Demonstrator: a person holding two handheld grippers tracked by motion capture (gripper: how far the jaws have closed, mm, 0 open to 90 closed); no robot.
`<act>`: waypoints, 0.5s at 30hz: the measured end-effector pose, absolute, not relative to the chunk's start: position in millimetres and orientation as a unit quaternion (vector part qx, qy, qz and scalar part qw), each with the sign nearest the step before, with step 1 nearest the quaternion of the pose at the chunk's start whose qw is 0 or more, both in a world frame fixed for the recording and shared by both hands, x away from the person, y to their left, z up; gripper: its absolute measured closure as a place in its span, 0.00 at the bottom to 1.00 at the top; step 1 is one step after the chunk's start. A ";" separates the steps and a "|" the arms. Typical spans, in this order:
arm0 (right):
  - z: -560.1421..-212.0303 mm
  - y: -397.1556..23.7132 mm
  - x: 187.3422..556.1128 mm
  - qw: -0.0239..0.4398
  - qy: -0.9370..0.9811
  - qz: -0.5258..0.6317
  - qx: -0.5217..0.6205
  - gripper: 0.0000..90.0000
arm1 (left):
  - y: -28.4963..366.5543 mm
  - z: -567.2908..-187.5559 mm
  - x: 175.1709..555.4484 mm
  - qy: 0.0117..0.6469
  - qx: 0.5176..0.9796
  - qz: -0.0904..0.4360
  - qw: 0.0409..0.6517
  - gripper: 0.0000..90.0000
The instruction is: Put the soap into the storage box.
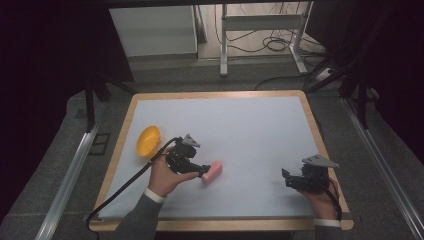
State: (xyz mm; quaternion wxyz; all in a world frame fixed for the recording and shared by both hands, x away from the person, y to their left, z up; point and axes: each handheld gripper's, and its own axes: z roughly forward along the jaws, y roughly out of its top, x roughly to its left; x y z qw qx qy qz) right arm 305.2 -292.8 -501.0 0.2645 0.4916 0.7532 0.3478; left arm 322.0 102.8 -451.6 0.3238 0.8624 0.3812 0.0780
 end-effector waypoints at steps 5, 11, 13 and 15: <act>-501.4 -292.1 305.7 0.265 0.755 0.345 0.491 0.10 | 96.4 -460.2 327.3 0.389 0.863 0.067 0.316 0.29; -504.1 -290.7 306.8 0.262 0.757 0.341 0.492 0.10 | 91.7 -468.9 333.4 0.393 0.865 0.056 0.305 0.29; -504.7 -290.4 307.1 0.261 0.759 0.339 0.491 0.10 | 90.0 -471.4 334.5 0.395 0.866 0.053 0.303 0.29; -505.1 -289.9 307.2 0.262 0.759 0.338 0.491 0.10 | 89.1 -473.1 334.9 0.396 0.866 0.053 0.301 0.29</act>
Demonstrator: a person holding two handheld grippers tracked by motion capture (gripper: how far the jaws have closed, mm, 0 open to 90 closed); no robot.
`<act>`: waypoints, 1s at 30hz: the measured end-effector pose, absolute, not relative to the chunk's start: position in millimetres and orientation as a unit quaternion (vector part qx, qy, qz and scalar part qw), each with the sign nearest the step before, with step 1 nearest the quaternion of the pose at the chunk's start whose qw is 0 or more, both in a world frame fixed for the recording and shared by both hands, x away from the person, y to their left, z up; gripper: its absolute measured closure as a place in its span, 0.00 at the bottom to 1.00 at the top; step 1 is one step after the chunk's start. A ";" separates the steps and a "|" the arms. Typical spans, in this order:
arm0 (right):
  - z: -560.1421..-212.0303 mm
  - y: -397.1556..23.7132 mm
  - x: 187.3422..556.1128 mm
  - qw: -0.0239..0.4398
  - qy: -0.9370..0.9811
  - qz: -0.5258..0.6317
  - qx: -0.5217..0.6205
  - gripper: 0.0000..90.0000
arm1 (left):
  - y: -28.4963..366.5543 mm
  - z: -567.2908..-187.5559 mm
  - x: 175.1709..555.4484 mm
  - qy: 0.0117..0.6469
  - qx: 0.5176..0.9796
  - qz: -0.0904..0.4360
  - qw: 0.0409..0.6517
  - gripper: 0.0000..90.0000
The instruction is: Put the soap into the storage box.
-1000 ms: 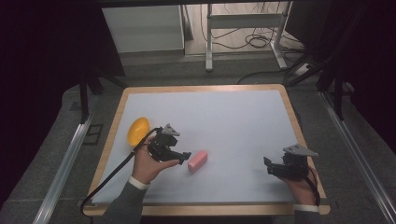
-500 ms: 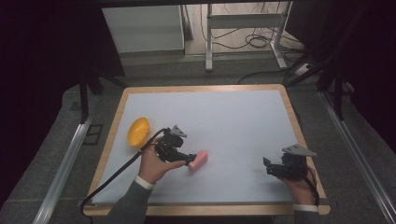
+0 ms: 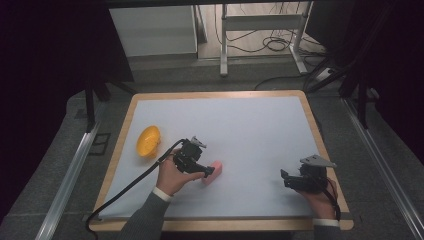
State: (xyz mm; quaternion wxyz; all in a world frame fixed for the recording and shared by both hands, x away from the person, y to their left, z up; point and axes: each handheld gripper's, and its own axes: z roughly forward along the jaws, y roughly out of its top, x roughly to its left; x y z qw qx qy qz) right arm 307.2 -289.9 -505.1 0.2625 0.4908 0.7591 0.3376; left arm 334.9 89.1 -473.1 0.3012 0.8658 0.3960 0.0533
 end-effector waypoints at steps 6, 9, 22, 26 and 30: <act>-504.9 -289.5 307.2 0.263 0.759 0.337 0.490 0.10 | 81.5 -482.8 337.0 0.400 0.867 0.043 0.295 0.29; -505.3 -289.9 307.5 0.263 0.760 0.336 0.491 0.10 | 74.6 -482.7 337.3 0.393 0.872 0.045 0.287 0.29; -504.8 -290.5 307.4 0.265 0.759 0.336 0.490 0.10 | 61.1 -500.4 342.4 0.399 0.878 0.041 0.260 0.36; -504.9 -291.8 307.5 0.266 0.758 0.336 0.492 0.10 | 58.5 -504.8 341.5 0.399 0.880 0.042 0.255 0.44; -505.9 -292.1 307.9 0.266 0.759 0.333 0.493 0.10 | 57.0 -505.9 340.5 0.395 0.881 0.040 0.258 0.58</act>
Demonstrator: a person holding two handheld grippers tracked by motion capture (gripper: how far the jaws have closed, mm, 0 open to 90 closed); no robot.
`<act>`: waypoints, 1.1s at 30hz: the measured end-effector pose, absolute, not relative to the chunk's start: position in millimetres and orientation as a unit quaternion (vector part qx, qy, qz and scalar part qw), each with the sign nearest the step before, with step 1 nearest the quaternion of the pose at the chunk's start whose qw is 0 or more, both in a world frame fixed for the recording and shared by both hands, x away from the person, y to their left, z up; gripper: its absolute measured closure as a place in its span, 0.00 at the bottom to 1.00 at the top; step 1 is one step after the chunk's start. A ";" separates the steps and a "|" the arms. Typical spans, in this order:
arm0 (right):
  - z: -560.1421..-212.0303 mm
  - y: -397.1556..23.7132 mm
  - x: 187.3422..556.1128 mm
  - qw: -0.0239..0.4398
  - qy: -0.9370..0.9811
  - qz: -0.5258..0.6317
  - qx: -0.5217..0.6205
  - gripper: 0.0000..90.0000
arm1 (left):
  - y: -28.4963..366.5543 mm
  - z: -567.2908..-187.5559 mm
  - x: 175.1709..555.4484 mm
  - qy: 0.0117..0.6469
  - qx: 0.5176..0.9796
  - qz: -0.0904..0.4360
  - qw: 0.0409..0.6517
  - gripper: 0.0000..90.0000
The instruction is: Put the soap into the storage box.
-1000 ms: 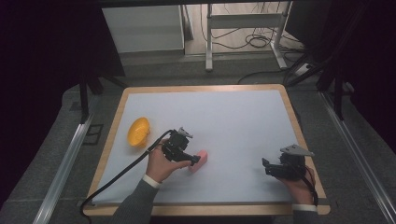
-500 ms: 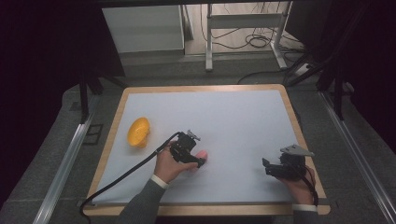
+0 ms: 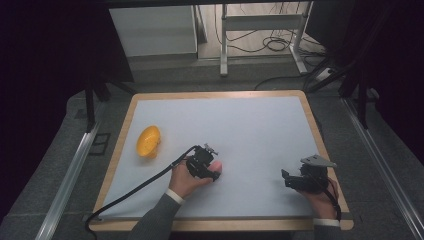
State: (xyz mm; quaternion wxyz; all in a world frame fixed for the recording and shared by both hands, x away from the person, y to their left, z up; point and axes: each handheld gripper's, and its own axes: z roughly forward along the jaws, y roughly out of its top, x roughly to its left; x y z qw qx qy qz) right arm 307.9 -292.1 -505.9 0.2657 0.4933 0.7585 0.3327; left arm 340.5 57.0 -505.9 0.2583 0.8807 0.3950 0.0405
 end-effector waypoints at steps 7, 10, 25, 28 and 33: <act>-505.1 -293.0 307.8 0.265 0.758 0.334 0.493 0.10 | 58.3 -504.9 340.2 0.394 0.881 0.046 0.259 0.67; -504.6 -293.7 307.5 0.265 0.757 0.335 0.495 0.10 | 58.5 -504.9 339.9 0.393 0.881 0.046 0.259 0.67; -504.4 -294.6 307.5 0.267 0.756 0.335 0.495 0.10 | 66.5 -492.8 335.3 0.385 0.880 0.058 0.270 0.67; -504.6 -294.3 307.6 0.266 0.756 0.335 0.495 0.10 | 69.4 -488.8 334.4 0.386 0.877 0.059 0.279 0.67; -505.3 -293.8 307.8 0.267 0.757 0.333 0.494 0.10 | 75.1 -484.5 333.6 0.386 0.875 0.067 0.283 0.67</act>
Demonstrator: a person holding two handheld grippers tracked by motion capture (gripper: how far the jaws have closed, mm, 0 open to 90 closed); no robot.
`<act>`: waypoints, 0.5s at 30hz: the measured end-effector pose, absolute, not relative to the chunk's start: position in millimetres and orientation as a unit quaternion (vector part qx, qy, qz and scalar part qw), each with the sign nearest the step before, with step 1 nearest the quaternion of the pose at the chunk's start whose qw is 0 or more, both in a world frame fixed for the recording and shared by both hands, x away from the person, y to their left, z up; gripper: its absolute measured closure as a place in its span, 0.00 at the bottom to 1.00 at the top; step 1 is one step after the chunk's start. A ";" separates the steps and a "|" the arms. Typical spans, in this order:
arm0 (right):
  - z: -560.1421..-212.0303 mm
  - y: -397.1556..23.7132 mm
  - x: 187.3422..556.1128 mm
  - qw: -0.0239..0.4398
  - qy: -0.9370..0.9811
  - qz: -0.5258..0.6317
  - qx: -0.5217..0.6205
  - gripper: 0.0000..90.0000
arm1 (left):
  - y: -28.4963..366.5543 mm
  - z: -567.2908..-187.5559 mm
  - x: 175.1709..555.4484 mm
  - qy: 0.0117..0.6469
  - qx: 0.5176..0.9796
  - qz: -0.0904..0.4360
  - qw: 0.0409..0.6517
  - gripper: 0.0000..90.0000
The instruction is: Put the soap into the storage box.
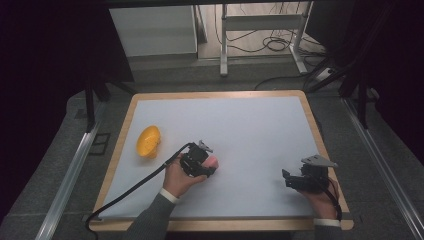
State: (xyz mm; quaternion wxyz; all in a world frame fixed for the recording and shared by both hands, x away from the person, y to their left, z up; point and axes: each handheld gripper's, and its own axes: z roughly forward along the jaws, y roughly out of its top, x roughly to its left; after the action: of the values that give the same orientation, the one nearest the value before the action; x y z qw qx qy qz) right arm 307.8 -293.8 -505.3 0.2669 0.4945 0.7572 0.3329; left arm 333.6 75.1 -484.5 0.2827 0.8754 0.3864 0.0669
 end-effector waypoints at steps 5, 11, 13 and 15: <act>-505.0 -294.6 307.9 0.267 0.757 0.334 0.495 0.10 | 84.4 -478.8 333.7 0.393 0.869 0.073 0.291 0.67; -505.1 -293.7 307.7 0.266 0.757 0.333 0.494 0.10 | 94.5 -470.7 333.2 0.397 0.864 0.082 0.298 0.67; -505.1 -293.5 307.7 0.266 0.758 0.333 0.494 0.10 | 96.2 -469.2 333.1 0.398 0.863 0.084 0.300 0.67; -505.3 -293.4 307.9 0.265 0.759 0.332 0.494 0.10 | 98.4 -467.5 333.0 0.399 0.862 0.086 0.302 0.67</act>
State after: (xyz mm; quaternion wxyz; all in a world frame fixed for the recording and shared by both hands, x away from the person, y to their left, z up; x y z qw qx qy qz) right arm 307.9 -293.4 -505.3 0.2653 0.4938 0.7586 0.3323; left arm 333.0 98.4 -467.5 0.3015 0.8618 0.3988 0.0857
